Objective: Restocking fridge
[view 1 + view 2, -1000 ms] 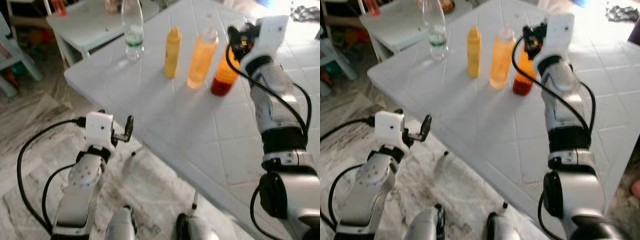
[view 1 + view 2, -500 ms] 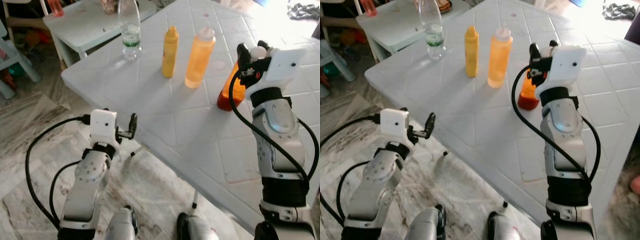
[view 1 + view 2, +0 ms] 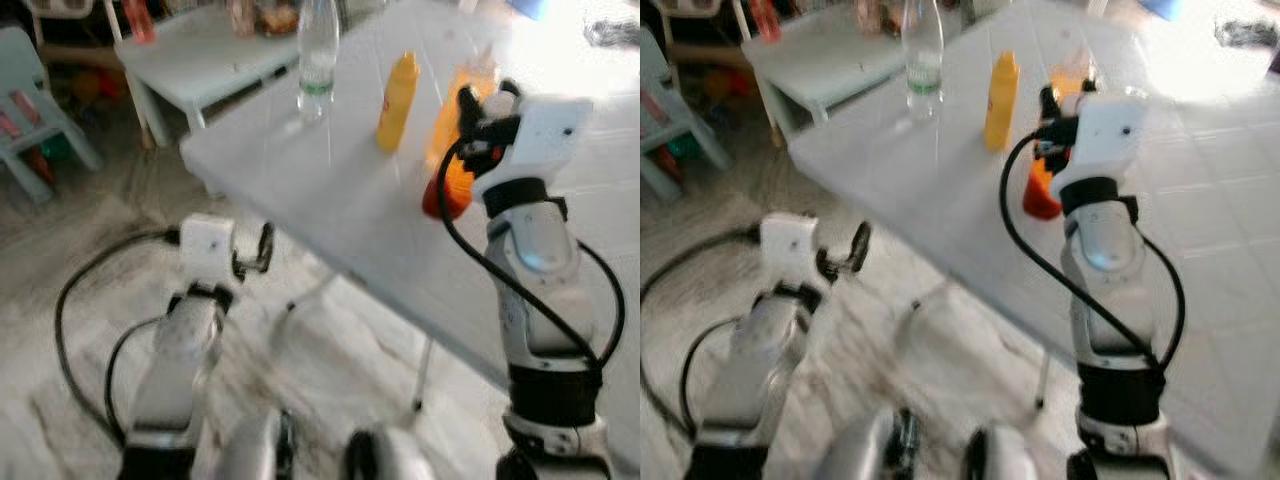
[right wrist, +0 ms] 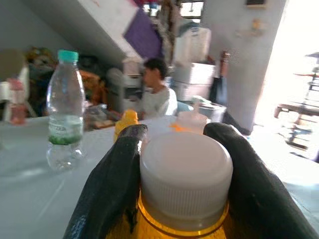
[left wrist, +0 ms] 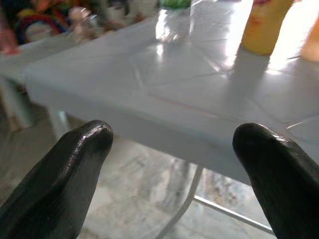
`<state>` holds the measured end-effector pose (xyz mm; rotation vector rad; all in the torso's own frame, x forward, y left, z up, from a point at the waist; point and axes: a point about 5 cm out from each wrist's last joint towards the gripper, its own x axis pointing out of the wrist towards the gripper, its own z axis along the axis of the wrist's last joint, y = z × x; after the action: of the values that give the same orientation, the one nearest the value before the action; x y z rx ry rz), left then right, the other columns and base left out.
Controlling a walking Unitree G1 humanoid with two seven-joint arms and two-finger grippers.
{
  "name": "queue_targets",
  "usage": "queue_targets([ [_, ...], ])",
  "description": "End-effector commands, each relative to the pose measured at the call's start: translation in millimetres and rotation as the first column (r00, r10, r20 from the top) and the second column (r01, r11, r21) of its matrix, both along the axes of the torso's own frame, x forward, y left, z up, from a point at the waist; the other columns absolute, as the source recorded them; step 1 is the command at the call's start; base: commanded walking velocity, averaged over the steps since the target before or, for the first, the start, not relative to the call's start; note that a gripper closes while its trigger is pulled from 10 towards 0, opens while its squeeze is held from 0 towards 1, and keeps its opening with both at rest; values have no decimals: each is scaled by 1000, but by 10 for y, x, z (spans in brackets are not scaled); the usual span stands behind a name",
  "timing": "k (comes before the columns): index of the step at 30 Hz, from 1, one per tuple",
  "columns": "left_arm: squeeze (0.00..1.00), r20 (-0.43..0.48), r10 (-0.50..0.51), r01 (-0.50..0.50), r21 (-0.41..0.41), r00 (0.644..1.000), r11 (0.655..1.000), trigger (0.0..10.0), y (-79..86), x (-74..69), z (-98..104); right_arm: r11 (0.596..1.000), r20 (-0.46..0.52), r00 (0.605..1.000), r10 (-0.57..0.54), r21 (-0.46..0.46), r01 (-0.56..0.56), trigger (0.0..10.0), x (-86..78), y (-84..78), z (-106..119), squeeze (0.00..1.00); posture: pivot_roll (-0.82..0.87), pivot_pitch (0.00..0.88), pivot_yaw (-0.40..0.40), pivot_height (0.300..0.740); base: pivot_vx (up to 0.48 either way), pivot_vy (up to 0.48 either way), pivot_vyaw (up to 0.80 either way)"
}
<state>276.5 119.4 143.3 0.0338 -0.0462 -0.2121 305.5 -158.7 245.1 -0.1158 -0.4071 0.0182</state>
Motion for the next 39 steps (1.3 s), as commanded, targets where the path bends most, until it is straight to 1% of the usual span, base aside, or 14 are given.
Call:
queue_targets([
  [1, 0, 3, 20, -20, 20, 1000, 1000, 10000, 75, -8, -20, 1000, 36, 999, 21, 0, -21, 10000, -47, 63, 53, 0, 105, 138, -6, 740, 0, 480, 0],
  [3, 0, 2, 23, -23, 20, 1000, 1000, 10000, 85, -1, -26, 1000, -8, 1000, 27, 1, -27, 10000, -63, 60, -54, 0, 105, 138, -6, 740, 0, 480, 0],
  [7, 0, 2, 26, -26, 23, 1000, 999, 10000, 94, 12, -31, 999, -29, 999, 38, 7, -38, 10000, -80, 78, -108, 0, 101, 137, 2, 740, 0, 480, 0],
  [14, 0, 13, 25, -25, 36, 1000, 999, 10000, 113, 48, -20, 999, -24, 998, 53, -9, -54, 10000, -77, 121, -112, 0, 100, 132, 4, 740, 0, 480, 739],
  [18, 0, 16, 49, -50, 39, 999, 998, 10000, 154, 36, -22, 996, -40, 995, 89, 8, -88, 10000, -98, 183, -166, 0, 105, 148, 4, 740, 0, 457, 800],
  [21, 0, 19, 54, -55, 47, 998, 997, 10000, 149, 15, -26, 995, -49, 994, 101, 12, -101, 10000, -114, 199, -188, 0, 105, 156, 0, 740, 0, 0, 800],
  [24, 0, 27, -21, 21, -23, 999, 1000, 10000, 78, -62, -34, 993, -71, 991, 115, 22, -113, 10000, -147, 203, -249, 0, 95, 162, -14, 740, 0, 0, 800],
  [25, 0, 22, -18, 19, -38, 1000, 999, 10000, 88, -93, -58, 993, -85, 990, 117, 27, -115, 10000, -167, 185, -294, 0, 90, 165, -21, 740, 0, 0, 800],
  [29, 0, -12, 34, -34, -30, 999, 999, 10000, 187, -142, -162, 993, -140, 984, 112, 49, -106, 10000, -221, 109, -456, 0, 92, 159, -24, 740, 0, 0, 800],
  [30, 0, -12, 34, -34, -30, 999, 999, 10000, 187, -142, -162, 993, -140, 984, 112, 49, -106, 10000, -221, 109, -456, 0, 92, 159, -24, 740, 0, 0, 800],
  [31, 0, 7, 76, -76, 24, 997, 997, 10000, 237, -123, -163, 993, -140, 984, 112, 47, -107, 10000, -224, 104, -464, 0, 92, 146, -26, 740, 0, 0, 800],
  [32, 0, 12, 85, -86, 36, 996, 996, 10000, 249, -114, -164, 993, -138, 984, 113, 44, -108, 10000, -222, 105, -464, 0, 96, 137, -23, 740, 0, 0, 800],
  [35, 0, 17, 111, -111, 45, 994, 993, 10000, 280, -86, -153, 994, -127, 986, 111, 31, -108, 10000, -210, 100, -451, 0, 99, 133, -21, 740, 0, 0, 800],
  [39, 0, 30, 159, -160, 47, 987, 986, 10000, 381, -90, -132, 995, -127, 989, 80, 63, -73, 10000, -219, 31, -477, 0, 108, 109, -17, 740, 0, 0, 800],
])
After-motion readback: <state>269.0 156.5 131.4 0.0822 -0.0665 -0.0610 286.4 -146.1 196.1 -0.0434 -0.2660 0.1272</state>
